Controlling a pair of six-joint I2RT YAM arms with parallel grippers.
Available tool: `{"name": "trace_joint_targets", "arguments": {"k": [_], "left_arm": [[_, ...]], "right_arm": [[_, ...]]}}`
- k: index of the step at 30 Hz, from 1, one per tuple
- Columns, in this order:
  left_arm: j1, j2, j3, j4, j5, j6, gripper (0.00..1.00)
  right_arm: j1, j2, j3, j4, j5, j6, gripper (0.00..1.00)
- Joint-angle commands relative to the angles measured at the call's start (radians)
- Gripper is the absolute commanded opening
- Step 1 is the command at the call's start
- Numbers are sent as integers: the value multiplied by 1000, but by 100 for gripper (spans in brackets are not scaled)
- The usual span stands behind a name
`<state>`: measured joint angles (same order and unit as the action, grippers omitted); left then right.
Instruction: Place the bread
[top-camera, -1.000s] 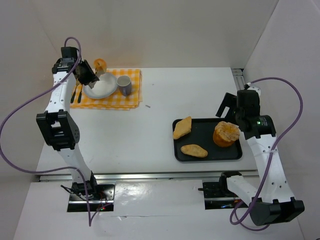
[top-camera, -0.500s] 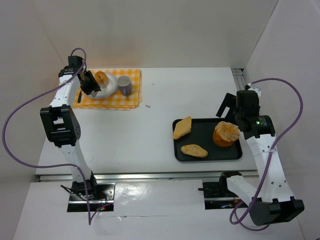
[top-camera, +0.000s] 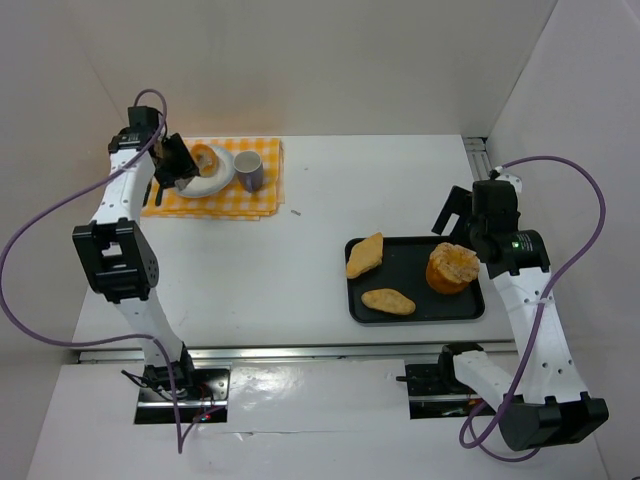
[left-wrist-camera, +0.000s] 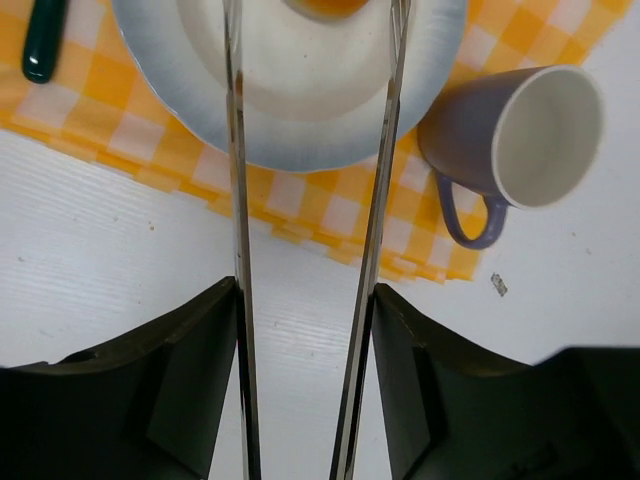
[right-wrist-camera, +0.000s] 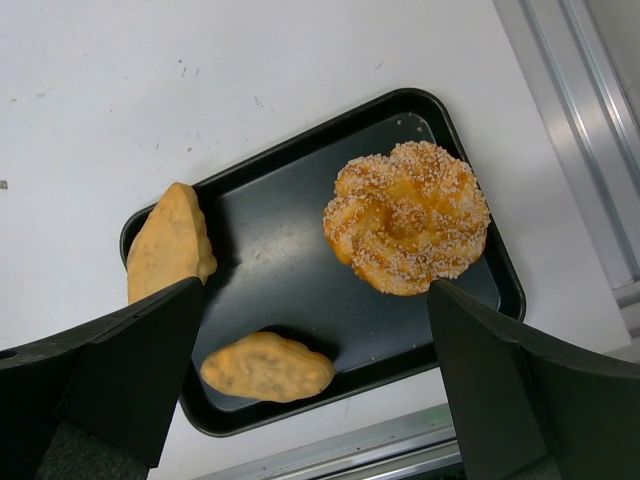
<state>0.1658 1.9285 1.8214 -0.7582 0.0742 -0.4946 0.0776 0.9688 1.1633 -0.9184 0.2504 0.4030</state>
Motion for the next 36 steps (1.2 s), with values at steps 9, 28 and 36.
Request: {"name": "trace_joint_targets", "arguments": {"k": [9,28,36], "left_arm": [[-297,-436,-77,13,-13,125,60],[-1044,-470,-390,191,-49,14,57],[-1189,-317,-289,71,-275,-4,62]], "right_arm": [[-2,8,38,35,26,5,100],[-2,22,203,4,6,-29,100],[-2,22,214,-7,15,-38,100]]}}
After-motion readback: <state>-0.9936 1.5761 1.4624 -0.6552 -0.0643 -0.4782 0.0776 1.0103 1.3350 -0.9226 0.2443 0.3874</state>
